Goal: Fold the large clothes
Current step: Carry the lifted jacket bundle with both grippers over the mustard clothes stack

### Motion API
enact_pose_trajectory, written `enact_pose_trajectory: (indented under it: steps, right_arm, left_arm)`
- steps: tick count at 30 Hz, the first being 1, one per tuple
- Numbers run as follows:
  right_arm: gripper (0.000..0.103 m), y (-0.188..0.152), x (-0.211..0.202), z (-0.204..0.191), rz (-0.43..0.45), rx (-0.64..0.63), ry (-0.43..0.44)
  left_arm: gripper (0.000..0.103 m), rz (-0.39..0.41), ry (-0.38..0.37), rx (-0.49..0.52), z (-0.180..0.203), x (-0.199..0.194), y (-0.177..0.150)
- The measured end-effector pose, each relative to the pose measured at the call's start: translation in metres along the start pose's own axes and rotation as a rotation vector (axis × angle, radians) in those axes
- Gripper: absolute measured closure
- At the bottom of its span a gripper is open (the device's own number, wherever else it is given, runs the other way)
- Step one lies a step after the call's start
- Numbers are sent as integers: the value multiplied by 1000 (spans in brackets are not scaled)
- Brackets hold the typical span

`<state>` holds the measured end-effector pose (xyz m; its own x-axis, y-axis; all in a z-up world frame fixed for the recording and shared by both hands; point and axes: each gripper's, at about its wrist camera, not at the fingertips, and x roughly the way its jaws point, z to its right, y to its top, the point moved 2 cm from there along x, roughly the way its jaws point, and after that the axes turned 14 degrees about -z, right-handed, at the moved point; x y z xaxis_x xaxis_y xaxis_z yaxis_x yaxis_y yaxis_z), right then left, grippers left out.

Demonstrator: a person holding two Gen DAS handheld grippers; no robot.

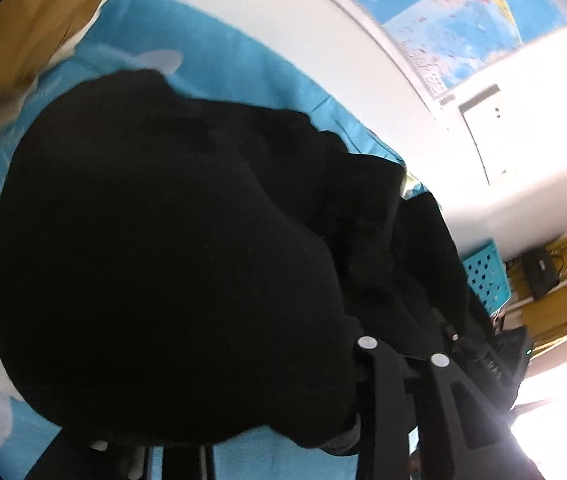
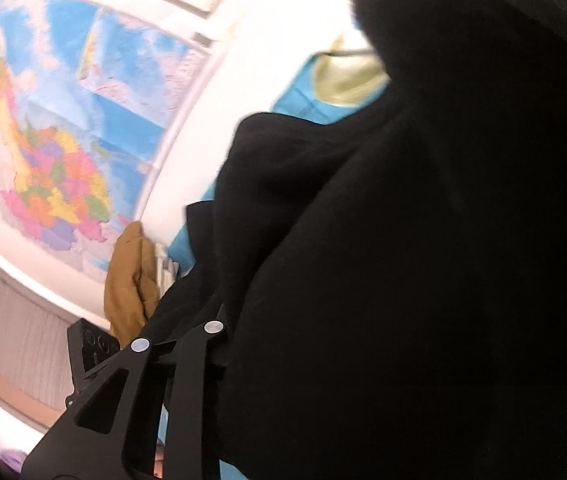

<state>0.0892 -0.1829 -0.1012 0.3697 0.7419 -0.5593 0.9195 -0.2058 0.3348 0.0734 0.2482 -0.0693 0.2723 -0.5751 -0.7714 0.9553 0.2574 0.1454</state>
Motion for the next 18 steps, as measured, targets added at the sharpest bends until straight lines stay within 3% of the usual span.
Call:
enact_pose_trajectory:
  steps: [11,18]
  right_arm:
    - [80,23,-34,-61,28,-167,33]
    - [80,44,-66,-129,85,-304,69]
  left_arm:
    - [79,28,-45,94,35,-45,29]
    - [80,116,-22,229,83,-111,51]
